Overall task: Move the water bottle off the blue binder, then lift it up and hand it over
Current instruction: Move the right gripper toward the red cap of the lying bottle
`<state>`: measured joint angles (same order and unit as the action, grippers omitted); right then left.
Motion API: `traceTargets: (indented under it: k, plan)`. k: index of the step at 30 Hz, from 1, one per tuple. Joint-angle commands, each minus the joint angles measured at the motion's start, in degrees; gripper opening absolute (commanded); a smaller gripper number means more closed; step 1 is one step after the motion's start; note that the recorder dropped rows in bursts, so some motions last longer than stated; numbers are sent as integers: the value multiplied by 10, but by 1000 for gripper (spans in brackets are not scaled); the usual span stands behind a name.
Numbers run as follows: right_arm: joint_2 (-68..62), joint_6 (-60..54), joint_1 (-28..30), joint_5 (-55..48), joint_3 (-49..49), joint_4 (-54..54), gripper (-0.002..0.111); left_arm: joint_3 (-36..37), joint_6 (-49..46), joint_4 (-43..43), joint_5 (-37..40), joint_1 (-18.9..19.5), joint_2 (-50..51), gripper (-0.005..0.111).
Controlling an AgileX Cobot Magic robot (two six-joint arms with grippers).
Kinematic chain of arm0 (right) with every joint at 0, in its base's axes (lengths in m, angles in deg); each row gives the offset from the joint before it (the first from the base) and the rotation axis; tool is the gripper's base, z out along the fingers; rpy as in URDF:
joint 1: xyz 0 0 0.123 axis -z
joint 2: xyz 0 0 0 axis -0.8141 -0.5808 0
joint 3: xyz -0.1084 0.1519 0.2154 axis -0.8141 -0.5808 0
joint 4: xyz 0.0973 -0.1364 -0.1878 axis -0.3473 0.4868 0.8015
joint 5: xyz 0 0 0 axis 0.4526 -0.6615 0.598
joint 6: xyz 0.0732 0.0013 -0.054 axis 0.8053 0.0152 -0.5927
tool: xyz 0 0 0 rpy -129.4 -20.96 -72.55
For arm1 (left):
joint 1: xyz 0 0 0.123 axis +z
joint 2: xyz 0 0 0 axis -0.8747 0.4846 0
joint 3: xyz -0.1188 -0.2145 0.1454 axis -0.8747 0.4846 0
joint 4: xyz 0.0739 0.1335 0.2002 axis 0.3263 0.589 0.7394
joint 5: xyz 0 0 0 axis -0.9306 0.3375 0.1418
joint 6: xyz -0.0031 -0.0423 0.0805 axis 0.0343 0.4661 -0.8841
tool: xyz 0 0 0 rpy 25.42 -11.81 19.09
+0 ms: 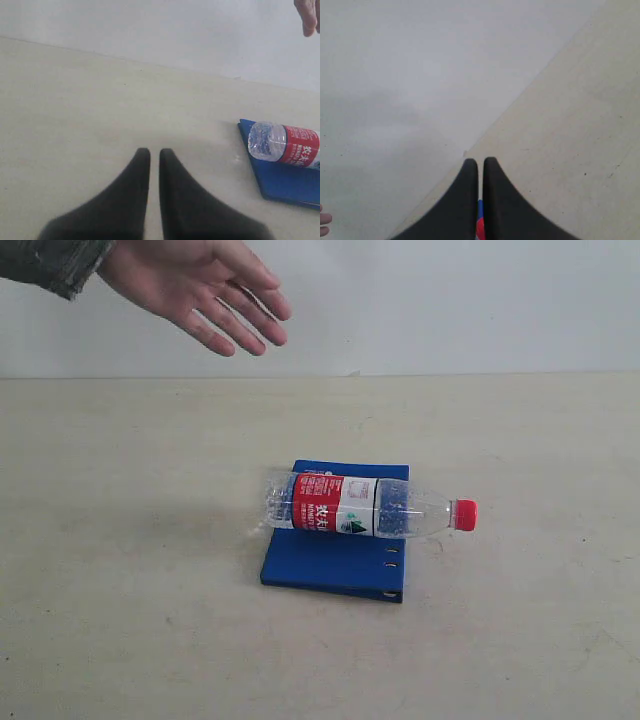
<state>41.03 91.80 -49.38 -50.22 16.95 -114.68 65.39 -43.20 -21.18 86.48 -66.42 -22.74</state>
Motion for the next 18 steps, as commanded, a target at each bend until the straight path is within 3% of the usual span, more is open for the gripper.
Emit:
traceTargets:
  k: [1, 14, 18]
  plan:
    - [3, 0, -3, 25, 0, 2, 0, 2, -2, -2, -5, -5, -1, 7]
    - [3, 106, -2, 209, 0, -28, 0, 2, -2, -2, -5, -5, -1, 7]
    - [3, 22, 0, 299, 0, -16, 0, 2, -2, -2, -5, -5, -1, 7]
